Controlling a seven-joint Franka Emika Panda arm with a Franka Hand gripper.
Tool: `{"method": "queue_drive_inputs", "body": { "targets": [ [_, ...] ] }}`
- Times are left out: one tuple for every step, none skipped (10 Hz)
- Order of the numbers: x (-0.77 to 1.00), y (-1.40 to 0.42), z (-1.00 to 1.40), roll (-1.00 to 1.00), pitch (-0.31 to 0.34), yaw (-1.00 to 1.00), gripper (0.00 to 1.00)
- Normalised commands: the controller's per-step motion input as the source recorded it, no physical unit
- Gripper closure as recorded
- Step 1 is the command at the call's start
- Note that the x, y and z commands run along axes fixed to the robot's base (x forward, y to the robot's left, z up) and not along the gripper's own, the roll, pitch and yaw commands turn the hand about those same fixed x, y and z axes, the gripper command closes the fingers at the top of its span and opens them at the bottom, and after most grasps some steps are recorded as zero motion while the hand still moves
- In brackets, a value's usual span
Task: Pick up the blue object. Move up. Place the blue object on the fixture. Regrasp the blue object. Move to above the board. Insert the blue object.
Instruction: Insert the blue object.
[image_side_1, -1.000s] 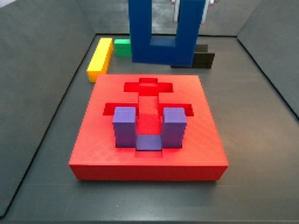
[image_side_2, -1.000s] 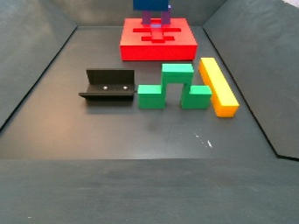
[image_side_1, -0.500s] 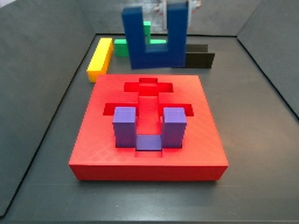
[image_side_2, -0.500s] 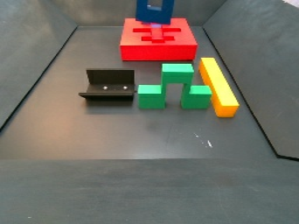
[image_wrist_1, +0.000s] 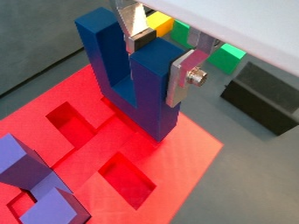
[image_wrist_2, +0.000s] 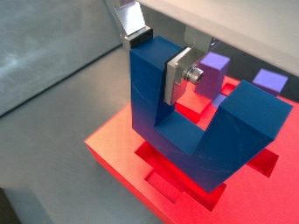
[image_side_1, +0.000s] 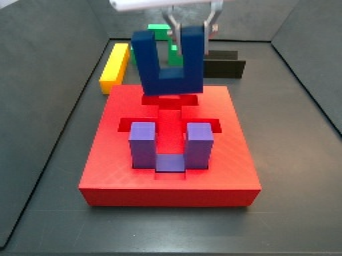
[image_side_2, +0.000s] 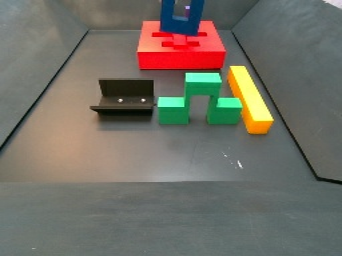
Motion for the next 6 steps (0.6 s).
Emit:
{"method": "queue_drive_inputs", "body": {
  "targets": [
    [0.07,0.0,-0.29,0.07,0.164,0.0,1.0],
    [0.0,0.15,-0.21,0.02,0.164,0.0,1.0],
    [-0.02,0.23,-0.09,-0.03,0.13,0.0,1.0],
    [0.0,0.15,-0.1,-0.03,0.124,0.04,1.0],
    [0.0,0.0,-0.1,0.0,0.124,0.03,1.0],
    [0.0,0.0,-0.2,0.0,0.133,0.0,1.0]
  ]
}}
